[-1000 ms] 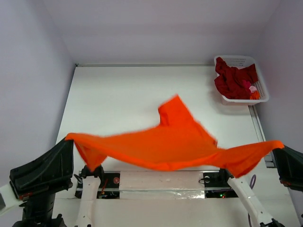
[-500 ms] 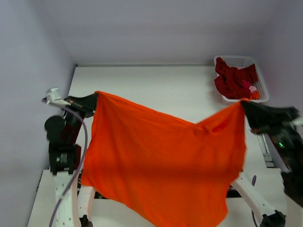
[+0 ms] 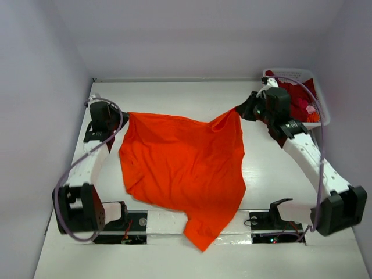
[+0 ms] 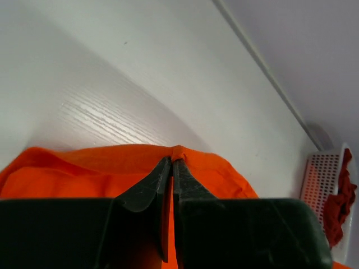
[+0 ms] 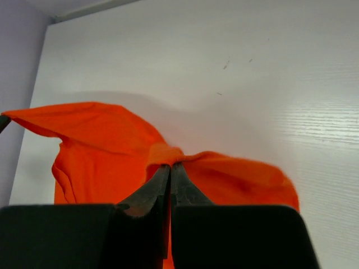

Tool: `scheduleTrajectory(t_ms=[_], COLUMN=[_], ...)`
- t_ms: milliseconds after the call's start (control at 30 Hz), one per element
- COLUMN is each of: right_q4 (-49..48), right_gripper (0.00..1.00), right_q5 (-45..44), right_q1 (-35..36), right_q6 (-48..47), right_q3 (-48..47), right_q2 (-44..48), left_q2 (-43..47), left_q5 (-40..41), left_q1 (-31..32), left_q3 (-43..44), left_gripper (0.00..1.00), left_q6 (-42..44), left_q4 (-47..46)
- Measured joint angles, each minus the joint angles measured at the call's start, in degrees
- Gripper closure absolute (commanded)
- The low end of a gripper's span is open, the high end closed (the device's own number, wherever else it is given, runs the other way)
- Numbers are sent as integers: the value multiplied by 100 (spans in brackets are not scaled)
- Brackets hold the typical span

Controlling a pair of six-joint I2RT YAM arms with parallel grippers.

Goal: Fold and stack the t-shirts
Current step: Flatten the tshirt out

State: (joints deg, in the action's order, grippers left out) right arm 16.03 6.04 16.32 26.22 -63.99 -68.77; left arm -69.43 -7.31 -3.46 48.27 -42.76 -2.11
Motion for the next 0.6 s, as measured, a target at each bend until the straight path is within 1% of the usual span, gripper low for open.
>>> scheduleTrajectory(t_ms=[200,367,600], right_q4=[-42,-103,275], right_gripper=[100,100,100], right_q5=[66,-7,-4], right_q1=[0,0,-227], right_q6=[107,232,273], right_q3=[-675,-1351,-2614], right_q2=[-973,-1576,-2839], left_q2=[-1235,-1727,-2439], left_q5=[26,22,-109], left_q1=[0,-13,-210], left_q3=[577,920,1611], left_gripper=[100,100,100], left_q6=[-107,-63,52], left_q4=[-203,-234,-116])
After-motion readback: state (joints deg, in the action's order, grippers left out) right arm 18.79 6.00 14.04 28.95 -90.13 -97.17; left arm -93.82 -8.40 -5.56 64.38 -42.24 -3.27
